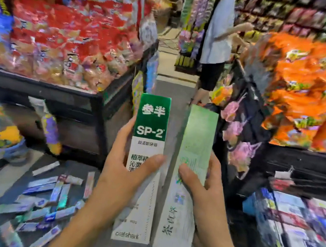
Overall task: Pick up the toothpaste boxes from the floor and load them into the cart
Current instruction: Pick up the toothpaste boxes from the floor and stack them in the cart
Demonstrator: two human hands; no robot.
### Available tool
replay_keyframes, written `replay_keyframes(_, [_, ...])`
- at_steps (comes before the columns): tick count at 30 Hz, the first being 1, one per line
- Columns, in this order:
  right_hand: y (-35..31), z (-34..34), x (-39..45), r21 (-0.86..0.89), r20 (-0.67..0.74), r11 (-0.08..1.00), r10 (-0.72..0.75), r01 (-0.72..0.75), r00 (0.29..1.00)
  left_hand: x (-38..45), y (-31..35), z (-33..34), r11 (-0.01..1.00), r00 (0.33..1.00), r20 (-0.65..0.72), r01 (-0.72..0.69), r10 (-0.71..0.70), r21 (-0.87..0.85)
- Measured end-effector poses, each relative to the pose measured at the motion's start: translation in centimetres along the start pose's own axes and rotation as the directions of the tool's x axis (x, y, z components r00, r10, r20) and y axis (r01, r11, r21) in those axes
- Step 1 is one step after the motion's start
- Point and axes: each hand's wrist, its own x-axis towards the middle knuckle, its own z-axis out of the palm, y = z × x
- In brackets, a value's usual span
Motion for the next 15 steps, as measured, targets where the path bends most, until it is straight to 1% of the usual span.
replay_keyframes(4, [-2.8,-10.3,0.9,0.0,-0.208,0.999,-0.052,0.053,0.977,3.0,-1.7,11.3,1.0,0.985,0.173,0.024,-0.02,-0.02])
replay_keyframes(8, [-5.6,-20.9,0.8,-0.028,-0.396,0.997,-0.081,0.076,0.915,4.6,-2.8,23.9,0.995,0.921,0.386,0.084,-0.058,-0.051])
replay_keyframes(10, [-6.4,-25.7,0.7,-0.051,-0.517,0.993,-0.114,0.103,0.849,5.0,-3.1,29.8,0.991,0.868,0.492,0.118,-0.075,-0.057])
replay_keyframes(12, [-6.9,-29.9,0.6,-0.041,-0.64,0.99,-0.132,0.137,0.757,5.3,-3.5,34.9,0.988,0.811,0.577,0.147,-0.095,-0.044])
replay_keyframes(15, [-7.4,-34.9,0.3,-0.018,-0.762,0.981,-0.138,0.192,0.633,5.5,-4.2,41.5,0.979,0.721,0.683,0.199,-0.118,-0.041])
